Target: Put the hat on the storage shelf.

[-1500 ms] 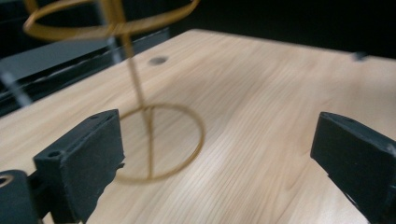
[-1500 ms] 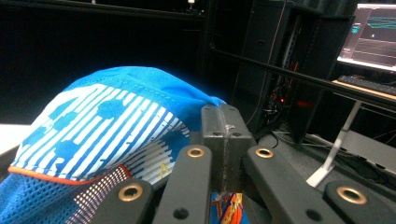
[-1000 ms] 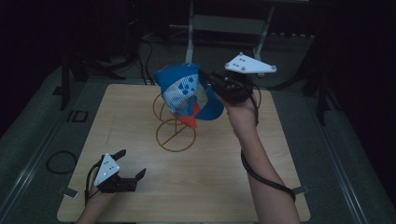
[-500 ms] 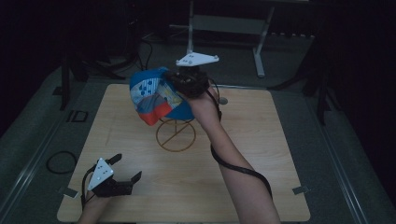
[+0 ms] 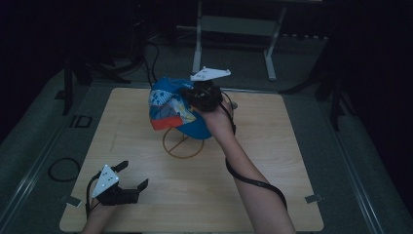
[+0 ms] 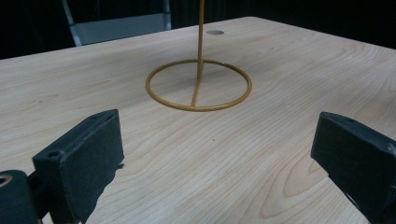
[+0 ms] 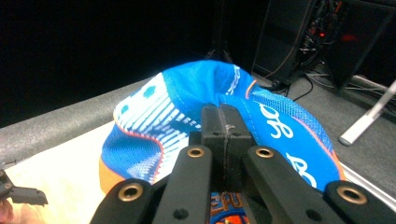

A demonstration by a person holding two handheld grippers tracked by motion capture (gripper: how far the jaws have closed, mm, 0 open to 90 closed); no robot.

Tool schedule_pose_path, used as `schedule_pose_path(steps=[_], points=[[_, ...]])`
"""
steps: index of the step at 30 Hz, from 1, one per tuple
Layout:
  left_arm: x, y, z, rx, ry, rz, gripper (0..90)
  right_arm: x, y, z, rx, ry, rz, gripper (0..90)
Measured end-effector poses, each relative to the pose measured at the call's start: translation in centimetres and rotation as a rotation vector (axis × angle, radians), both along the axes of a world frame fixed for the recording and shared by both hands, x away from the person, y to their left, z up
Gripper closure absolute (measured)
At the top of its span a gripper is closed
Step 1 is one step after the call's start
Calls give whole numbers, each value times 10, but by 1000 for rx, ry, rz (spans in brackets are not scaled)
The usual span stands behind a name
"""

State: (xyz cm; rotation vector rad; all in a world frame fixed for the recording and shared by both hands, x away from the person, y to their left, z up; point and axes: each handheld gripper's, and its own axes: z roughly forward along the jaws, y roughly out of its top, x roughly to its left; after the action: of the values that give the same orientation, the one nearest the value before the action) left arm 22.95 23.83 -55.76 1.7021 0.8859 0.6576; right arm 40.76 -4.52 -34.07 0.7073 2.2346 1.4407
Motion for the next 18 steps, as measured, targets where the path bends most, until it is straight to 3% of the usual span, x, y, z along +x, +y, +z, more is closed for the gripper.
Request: schedule_pose_path(steps=[9, 18], points=[[1, -1, -2, 2, 7, -5, 28, -6, -27, -20, 64, 38, -4, 900], [1, -2, -3, 3, 9, -8, 28, -16, -36, -35, 92, 40, 3, 900]])
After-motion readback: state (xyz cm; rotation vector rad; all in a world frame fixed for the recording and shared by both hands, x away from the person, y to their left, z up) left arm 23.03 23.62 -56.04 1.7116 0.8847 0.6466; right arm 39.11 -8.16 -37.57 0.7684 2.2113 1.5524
